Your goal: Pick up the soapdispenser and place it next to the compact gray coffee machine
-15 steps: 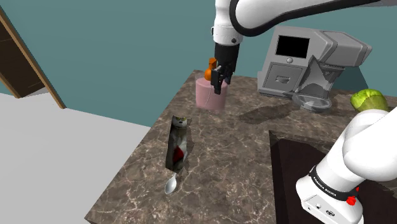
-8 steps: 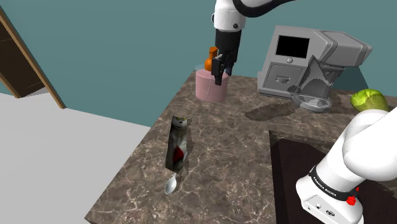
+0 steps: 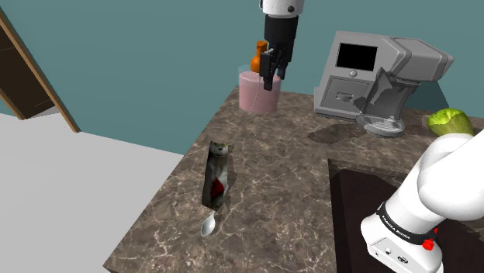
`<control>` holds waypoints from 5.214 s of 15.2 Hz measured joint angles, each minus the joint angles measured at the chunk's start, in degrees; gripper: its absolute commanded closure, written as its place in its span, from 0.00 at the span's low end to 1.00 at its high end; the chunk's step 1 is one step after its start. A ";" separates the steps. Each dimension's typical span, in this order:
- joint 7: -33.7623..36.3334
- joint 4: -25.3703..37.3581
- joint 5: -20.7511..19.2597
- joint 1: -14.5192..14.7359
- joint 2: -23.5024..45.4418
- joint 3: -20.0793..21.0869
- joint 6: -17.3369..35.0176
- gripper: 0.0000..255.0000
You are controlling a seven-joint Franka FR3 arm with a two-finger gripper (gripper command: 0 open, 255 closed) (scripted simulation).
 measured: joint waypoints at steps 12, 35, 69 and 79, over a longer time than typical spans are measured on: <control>0.35 11.98 -0.52 -0.19 2.62 0.13 -9.40 1.00; 1.84 44.80 -3.23 0.02 14.69 1.67 -30.49 1.00; -48.85 45.39 -4.59 -19.32 15.29 -29.27 -28.76 1.00; -47.60 29.80 -6.15 -19.00 9.05 -28.44 -19.19 1.00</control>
